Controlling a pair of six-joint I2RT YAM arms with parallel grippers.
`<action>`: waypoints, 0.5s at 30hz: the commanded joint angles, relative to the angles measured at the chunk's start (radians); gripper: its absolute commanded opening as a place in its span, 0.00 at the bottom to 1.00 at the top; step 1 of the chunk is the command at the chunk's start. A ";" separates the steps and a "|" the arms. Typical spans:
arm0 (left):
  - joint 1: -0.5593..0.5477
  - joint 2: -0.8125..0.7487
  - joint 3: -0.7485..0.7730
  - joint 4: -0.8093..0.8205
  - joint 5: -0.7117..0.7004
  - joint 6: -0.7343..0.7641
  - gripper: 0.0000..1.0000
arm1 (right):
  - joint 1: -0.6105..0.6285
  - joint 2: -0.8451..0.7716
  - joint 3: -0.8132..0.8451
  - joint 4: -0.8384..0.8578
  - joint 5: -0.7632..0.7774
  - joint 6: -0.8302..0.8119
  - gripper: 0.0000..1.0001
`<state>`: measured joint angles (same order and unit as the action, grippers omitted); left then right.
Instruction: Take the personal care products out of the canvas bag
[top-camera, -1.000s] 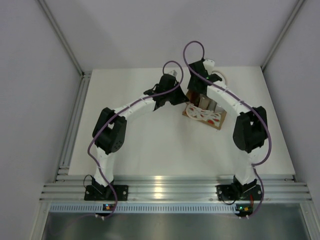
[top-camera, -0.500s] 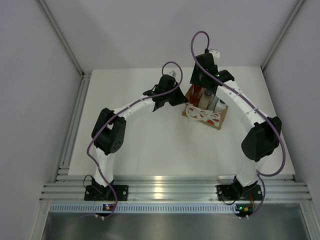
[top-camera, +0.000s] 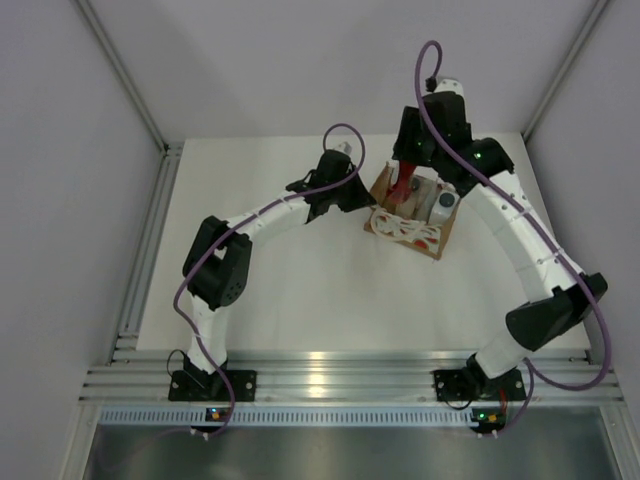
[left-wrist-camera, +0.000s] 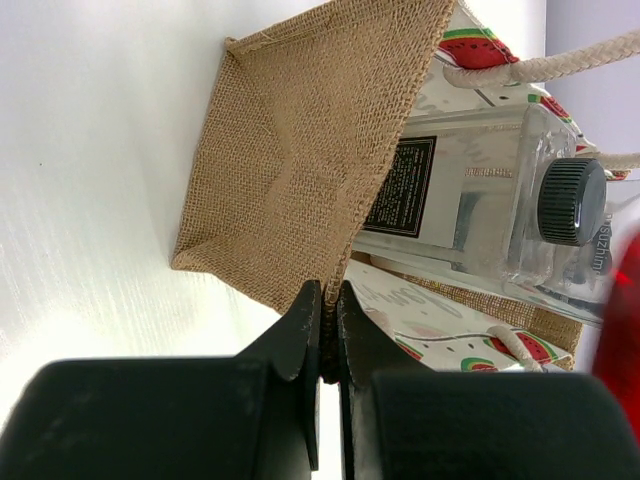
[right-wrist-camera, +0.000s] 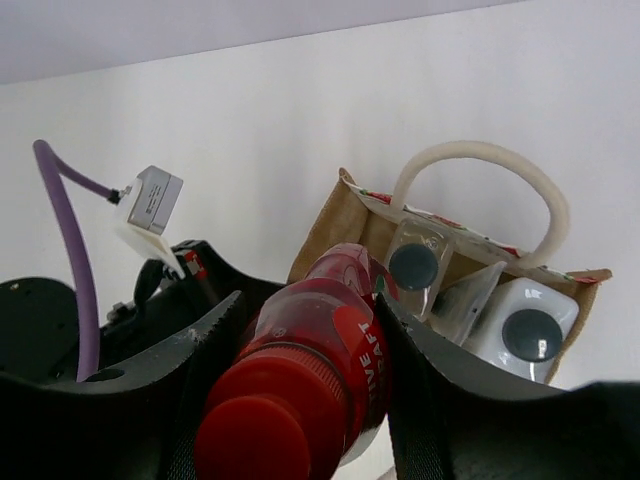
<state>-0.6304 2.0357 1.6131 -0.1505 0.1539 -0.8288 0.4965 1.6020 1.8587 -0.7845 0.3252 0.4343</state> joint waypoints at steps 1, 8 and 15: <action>0.017 -0.072 -0.015 0.020 -0.065 0.011 0.00 | 0.014 -0.120 0.045 0.018 -0.023 -0.045 0.00; 0.015 -0.080 -0.022 0.020 -0.080 0.016 0.00 | 0.033 -0.296 -0.127 0.021 -0.064 -0.045 0.00; 0.017 -0.071 -0.010 0.022 -0.063 0.017 0.00 | 0.050 -0.458 -0.331 0.050 -0.172 -0.054 0.00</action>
<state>-0.6304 2.0220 1.5982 -0.1501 0.1368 -0.8276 0.5270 1.2312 1.5612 -0.8356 0.2165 0.3889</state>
